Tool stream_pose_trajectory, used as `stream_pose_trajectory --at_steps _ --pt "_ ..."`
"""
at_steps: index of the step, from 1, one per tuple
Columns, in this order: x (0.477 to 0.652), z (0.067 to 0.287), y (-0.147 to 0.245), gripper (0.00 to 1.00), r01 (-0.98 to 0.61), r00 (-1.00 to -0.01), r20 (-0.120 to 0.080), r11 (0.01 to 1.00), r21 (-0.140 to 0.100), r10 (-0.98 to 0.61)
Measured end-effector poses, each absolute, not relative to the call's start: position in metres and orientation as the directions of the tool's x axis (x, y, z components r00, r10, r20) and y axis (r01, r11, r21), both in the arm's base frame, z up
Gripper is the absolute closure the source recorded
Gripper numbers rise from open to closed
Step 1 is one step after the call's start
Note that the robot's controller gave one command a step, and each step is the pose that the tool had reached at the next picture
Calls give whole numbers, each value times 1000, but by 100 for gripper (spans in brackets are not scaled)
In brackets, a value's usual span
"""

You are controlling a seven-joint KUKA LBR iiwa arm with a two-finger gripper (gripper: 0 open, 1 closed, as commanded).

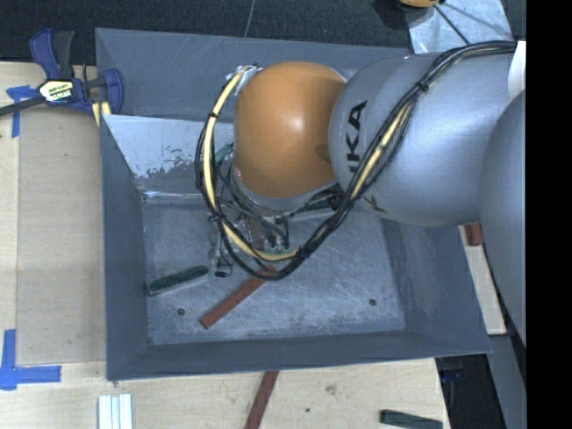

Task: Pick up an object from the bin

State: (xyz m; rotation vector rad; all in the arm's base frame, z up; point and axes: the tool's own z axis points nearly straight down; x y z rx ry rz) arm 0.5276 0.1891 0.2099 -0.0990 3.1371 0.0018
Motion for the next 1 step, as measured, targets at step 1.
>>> stream_pose_trajectory --at_steps 1 --pt "510 159 209 0 11 -1000 -1 1000 1 11"
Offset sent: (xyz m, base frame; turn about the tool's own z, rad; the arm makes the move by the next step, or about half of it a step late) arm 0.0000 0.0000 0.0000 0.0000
